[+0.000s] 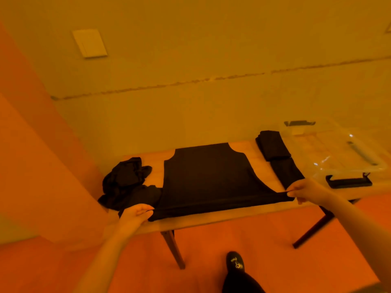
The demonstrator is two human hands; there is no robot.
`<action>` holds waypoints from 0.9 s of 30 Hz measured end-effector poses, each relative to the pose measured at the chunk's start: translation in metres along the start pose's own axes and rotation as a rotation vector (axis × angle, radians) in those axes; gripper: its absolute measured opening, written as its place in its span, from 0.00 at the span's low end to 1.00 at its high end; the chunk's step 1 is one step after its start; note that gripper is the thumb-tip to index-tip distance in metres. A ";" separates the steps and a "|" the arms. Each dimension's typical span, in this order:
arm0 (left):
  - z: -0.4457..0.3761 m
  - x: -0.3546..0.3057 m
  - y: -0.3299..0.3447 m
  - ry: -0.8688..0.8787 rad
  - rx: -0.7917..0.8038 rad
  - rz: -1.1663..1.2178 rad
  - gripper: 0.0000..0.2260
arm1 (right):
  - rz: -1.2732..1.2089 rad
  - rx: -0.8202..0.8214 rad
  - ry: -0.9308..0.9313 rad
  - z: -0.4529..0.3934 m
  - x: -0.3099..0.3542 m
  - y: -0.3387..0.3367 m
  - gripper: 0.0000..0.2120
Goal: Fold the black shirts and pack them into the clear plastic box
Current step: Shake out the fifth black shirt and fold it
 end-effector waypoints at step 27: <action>0.032 -0.021 0.002 -0.096 0.261 -0.061 0.04 | 0.105 0.137 0.004 0.038 -0.011 -0.020 0.05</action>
Point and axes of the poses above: each hand's wrist, its own z-axis away from the middle knuckle, its own y-axis out of the palm, x = y × z, the point moved 4 cm from there along -z, towards the middle knuckle, and after that the axes turned 14 degrees about z, right-handed, at the moved point
